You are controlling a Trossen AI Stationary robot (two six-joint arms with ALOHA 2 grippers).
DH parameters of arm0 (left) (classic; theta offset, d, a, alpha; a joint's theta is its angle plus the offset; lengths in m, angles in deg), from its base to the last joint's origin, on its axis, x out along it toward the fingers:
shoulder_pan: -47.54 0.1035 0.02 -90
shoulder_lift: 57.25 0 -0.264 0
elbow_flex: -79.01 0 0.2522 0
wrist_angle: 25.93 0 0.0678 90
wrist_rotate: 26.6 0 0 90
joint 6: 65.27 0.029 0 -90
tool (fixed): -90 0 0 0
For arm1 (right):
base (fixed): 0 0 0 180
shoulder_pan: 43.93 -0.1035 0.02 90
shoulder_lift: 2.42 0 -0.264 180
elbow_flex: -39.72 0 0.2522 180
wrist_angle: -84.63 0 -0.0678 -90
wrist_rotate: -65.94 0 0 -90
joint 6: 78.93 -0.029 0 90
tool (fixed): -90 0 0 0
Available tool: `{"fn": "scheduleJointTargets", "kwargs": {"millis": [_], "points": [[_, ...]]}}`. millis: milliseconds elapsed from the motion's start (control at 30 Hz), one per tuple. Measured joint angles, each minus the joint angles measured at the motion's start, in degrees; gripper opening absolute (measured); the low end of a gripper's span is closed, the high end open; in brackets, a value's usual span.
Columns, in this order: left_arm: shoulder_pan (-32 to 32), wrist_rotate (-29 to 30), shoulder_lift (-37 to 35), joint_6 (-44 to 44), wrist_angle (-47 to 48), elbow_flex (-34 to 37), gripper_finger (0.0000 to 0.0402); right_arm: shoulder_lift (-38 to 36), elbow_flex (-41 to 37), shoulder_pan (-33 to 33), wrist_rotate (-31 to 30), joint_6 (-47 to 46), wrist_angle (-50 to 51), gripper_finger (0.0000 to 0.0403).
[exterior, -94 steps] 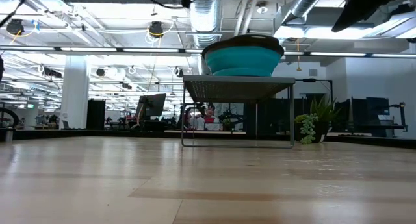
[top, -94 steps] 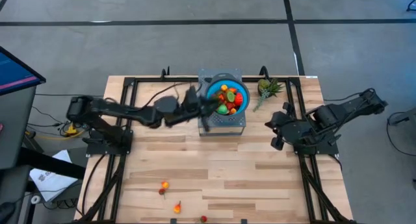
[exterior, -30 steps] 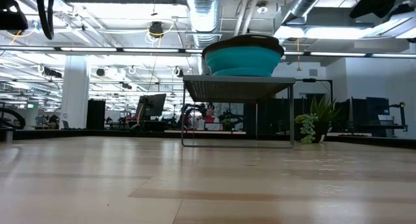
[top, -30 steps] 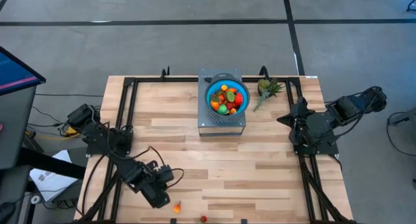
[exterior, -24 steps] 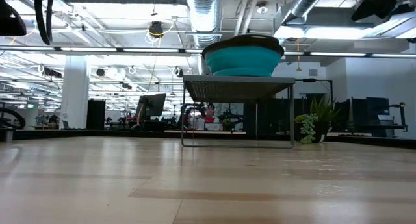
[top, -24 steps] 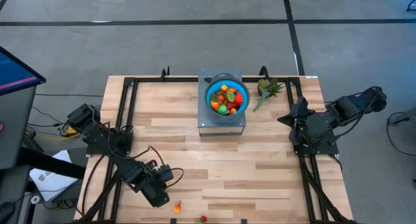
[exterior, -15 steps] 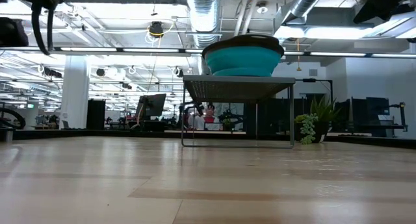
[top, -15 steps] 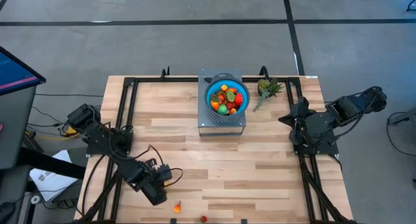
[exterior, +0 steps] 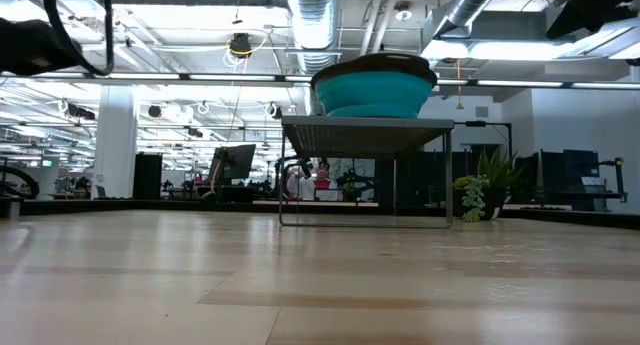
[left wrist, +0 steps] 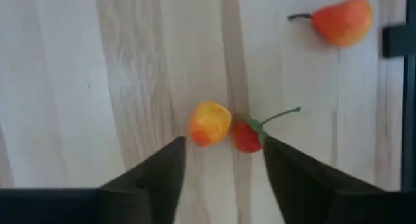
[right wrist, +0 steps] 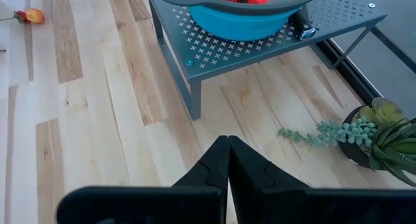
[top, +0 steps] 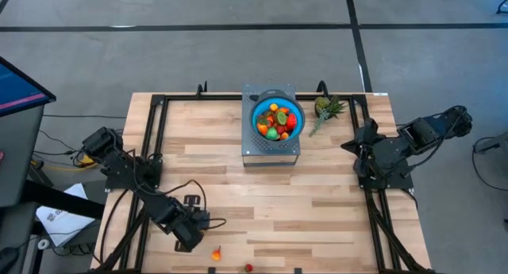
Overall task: Pick & Place Fruit
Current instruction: Put the top peach into the strainer bowl
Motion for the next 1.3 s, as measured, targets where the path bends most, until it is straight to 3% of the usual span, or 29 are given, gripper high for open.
{"fn": "scheduleJointTargets", "kwargs": {"millis": [200,367,1000,1300], "points": [[0.0,0.1,0.0,9.8,-0.8,0.2,0.0277,0.0,0.0,0.0,0.0,0.0,0.4,0.0],[0.0,0.2,0.0,12.7,-1.4,3.0,0.0297,0.0,0.0,0.0,0.0,0.0,0.4,0.0],[5.4,-2.3,0.0,28.5,-10.8,7.3,0.0234,0.0,0.0,0.0,0.0,-0.5,0.8,0.0],[5.4,-3.6,0.0,29.2,-11.0,7.3,0.0218,0.0,0.0,0.0,0.0,-1.5,2.2,0.0]]}}
